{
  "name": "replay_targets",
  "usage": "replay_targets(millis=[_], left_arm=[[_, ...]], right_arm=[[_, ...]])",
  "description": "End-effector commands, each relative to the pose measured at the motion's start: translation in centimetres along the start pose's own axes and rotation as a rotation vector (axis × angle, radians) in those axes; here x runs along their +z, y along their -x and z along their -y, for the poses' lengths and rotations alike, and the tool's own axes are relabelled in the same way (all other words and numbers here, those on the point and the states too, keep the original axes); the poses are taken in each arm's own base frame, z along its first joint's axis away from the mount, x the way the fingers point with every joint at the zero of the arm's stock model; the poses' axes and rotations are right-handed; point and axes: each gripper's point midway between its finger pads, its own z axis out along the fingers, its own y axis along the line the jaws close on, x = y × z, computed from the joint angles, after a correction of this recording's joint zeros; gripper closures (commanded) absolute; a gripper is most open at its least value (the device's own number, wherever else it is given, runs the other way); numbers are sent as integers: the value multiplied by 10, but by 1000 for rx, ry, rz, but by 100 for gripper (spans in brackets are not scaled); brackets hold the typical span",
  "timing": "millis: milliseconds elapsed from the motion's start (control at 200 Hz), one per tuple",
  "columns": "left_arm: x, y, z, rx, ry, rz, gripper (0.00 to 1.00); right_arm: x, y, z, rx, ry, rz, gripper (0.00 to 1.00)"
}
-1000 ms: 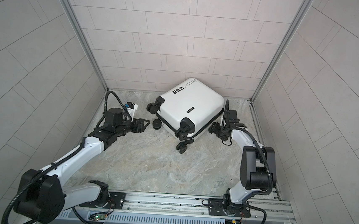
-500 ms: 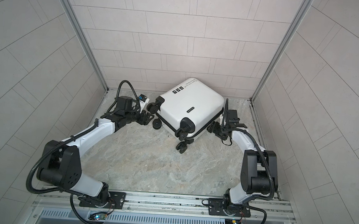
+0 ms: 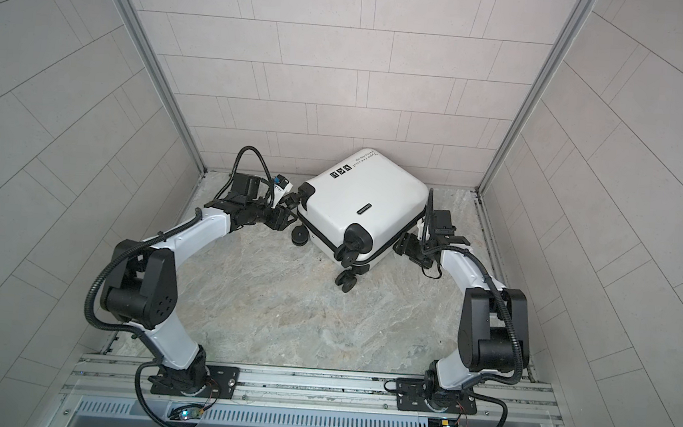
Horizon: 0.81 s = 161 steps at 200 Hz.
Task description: Pack the luggage
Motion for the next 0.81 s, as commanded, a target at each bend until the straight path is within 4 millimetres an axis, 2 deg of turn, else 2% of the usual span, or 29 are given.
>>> replay_targets(millis=[0,275,355,565,801], left_arm=[[-7,33,14,118,-56,99,37],[-23,16,-3,176,95,91,32],[-30,17,-8,192,135,115,31],[-47,21,-1,328,169,192,27],[-40,27,6,347,111,181,27]], right_arm=[[-4,-4,-2,-16,-5,-8,26],[-4,-2,-3,-15,-3,-7,26],[-4,-1,-4,-15,-1,-7,26],[-5,0,-4,-18,-1,-1,26],[-4,0,-5,-15,1,-5,26]])
